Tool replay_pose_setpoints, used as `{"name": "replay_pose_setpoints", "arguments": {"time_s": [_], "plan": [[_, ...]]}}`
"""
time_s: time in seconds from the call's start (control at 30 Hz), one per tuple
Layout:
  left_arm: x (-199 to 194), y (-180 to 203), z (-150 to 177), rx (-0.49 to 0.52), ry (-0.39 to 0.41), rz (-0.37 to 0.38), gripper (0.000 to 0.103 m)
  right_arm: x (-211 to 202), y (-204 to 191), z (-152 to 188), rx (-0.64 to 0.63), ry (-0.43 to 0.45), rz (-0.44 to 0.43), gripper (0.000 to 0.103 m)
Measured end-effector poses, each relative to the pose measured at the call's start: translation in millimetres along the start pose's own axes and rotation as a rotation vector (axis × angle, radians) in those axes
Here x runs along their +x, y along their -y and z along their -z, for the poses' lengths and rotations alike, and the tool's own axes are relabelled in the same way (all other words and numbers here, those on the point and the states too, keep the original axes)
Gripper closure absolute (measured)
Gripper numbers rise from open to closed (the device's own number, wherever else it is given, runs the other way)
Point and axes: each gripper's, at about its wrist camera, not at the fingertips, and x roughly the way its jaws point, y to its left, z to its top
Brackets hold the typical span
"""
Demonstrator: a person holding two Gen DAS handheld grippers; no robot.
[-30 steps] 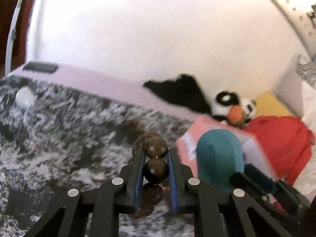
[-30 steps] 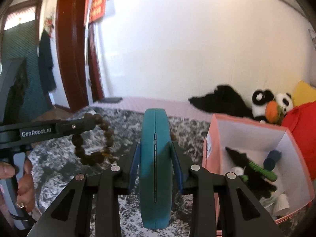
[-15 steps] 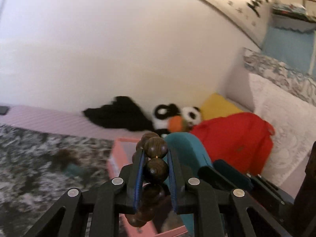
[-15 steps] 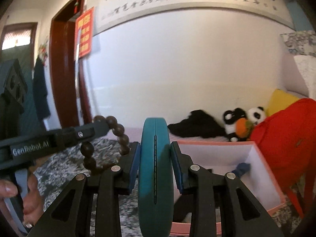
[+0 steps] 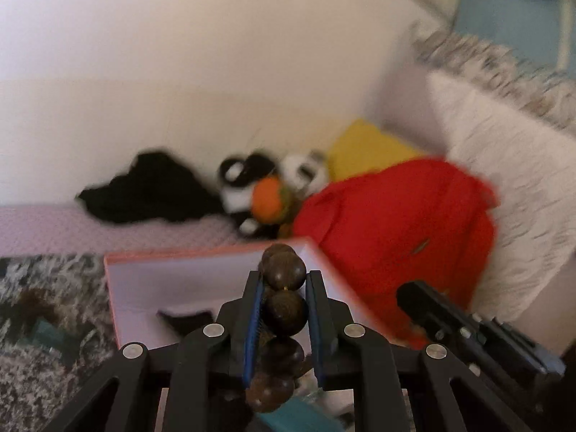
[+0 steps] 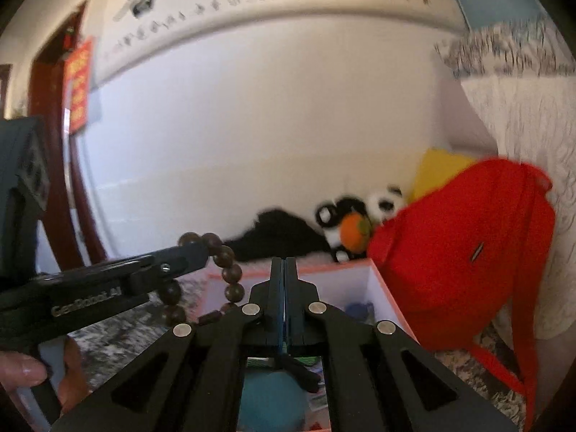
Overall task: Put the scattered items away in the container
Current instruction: 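Carry bracelet and teal case over the pink box and release both, then grasp the white plastic cap with left tool while right tool grasps the green card packet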
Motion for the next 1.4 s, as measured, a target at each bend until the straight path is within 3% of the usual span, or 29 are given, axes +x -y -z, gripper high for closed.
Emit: {"name": "replay_pose_setpoints", "arguments": {"time_s": [0.03,0.1,0.13,0.27,0.3,0.33,0.4,0.43,0.67,0.9,1.0,1.2,1.4], "plan": [[6,-2,2,-0.002,-0.019,-0.014,0.072,12,7,2,0.020,-0.020,0.005,0.103],[17,-7,6,0.003,-0.061,-0.051,0.024,36,27,9,0.097,-0.076,0.019,0.099],[20,-8,8,0.011,-0.074,-0.071,0.018,42,32,11,0.114,-0.089,0.024,0.098],[17,-5,16,0.116,-0.063,-0.192,0.015,44,42,13,0.152,-0.086,0.039,0.097],[14,-4,18,0.138,-0.053,-0.220,0.015,43,43,13,0.159,-0.081,0.039,0.087],[10,-2,20,0.160,-0.039,-0.247,0.015,41,44,13,0.169,-0.075,0.045,0.067],[0,-1,24,0.188,-0.011,-0.287,0.015,39,41,14,0.179,-0.061,0.051,0.043],[-7,0,26,0.202,0.008,-0.311,0.014,37,39,14,0.187,-0.053,0.049,0.040],[-53,-10,37,0.242,0.102,-0.456,0.010,32,8,13,0.163,-0.048,0.025,0.032],[-96,-57,45,0.183,0.105,-0.526,0.008,31,-40,15,0.107,-0.052,-0.026,0.029],[-115,-100,52,0.105,0.082,-0.549,0.008,32,-66,17,0.072,-0.055,-0.058,0.028],[-145,-223,84,-0.069,0.014,-0.713,0.007,45,-127,31,-0.040,-0.075,-0.133,0.024],[-165,-327,118,-0.194,-0.038,-0.801,0.007,87,-198,66,-0.172,-0.170,-0.231,0.022]]}}
